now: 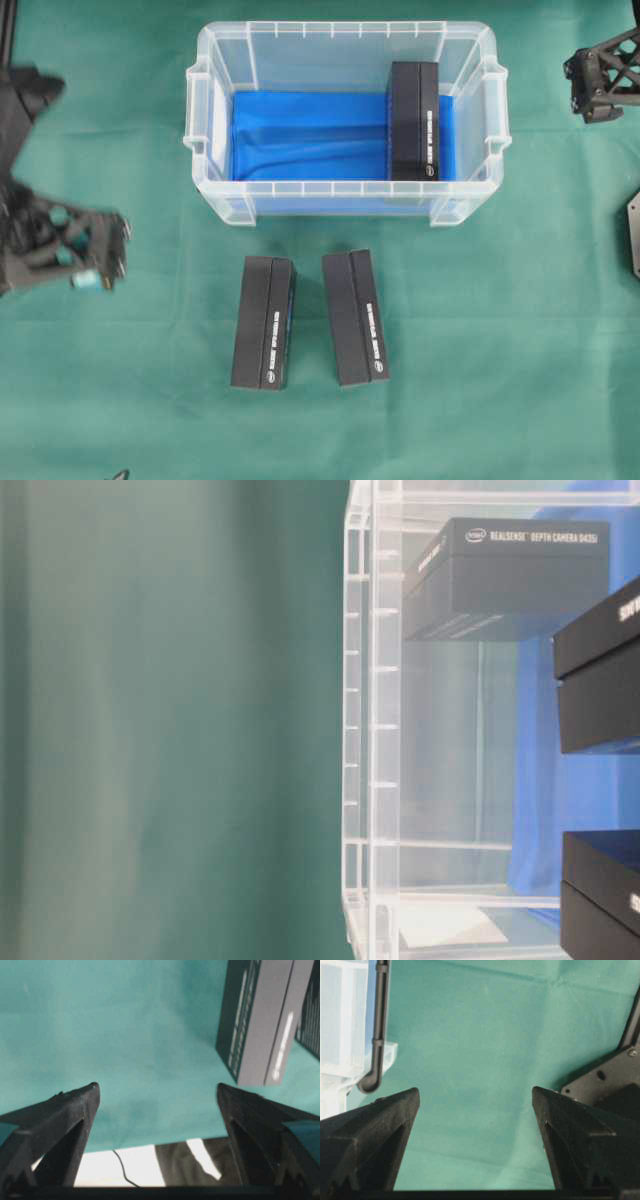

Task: Take out the box from the case.
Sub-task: 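Open the left gripper and withdraw it to the left, then move the right gripper over the right black box in the case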

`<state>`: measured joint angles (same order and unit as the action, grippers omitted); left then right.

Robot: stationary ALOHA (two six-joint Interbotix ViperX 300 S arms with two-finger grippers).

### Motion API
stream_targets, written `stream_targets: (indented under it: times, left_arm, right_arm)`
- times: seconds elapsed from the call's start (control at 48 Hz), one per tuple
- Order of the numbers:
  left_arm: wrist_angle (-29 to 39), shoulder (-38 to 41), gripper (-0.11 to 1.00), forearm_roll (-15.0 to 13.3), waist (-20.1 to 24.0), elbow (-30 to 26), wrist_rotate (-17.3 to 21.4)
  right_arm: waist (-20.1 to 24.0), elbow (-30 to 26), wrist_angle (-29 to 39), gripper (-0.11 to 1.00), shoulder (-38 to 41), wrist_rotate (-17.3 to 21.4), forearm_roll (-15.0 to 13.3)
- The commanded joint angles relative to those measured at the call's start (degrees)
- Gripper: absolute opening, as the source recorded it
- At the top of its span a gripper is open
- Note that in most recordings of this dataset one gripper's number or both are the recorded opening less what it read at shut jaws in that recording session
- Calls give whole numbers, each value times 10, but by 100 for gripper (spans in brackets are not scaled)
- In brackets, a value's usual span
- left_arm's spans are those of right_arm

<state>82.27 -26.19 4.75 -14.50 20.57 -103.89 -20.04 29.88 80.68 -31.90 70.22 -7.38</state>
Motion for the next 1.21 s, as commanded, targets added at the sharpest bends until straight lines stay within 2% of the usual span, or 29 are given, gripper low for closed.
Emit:
stream_targets:
  times: [0.0, 0.167, 0.396, 0.625, 0.813, 1.188]
  left_arm:
    - [6, -24, 96, -7, 37, 2, 25]
    - [23, -45, 96, -13, 124, 15, 103]
    - [30, -42, 96, -25, 246, 9, 237]
    - [47, -37, 96, -29, 328, 3, 321]
    - [47, -31, 96, -28, 342, -2, 344]
    - [48, -26, 96, -29, 342, -4, 345]
  right_arm:
    - [1, -7, 1, 90, -4, 1, 1]
    - [1, -7, 2, 90, -4, 3, 2]
    - [1, -7, 2, 90, -4, 6, 2]
    - [1, -7, 2, 90, -4, 11, 2]
    - [1, -7, 2, 90, -4, 11, 2]
    - [1, -7, 4, 90, -4, 11, 2]
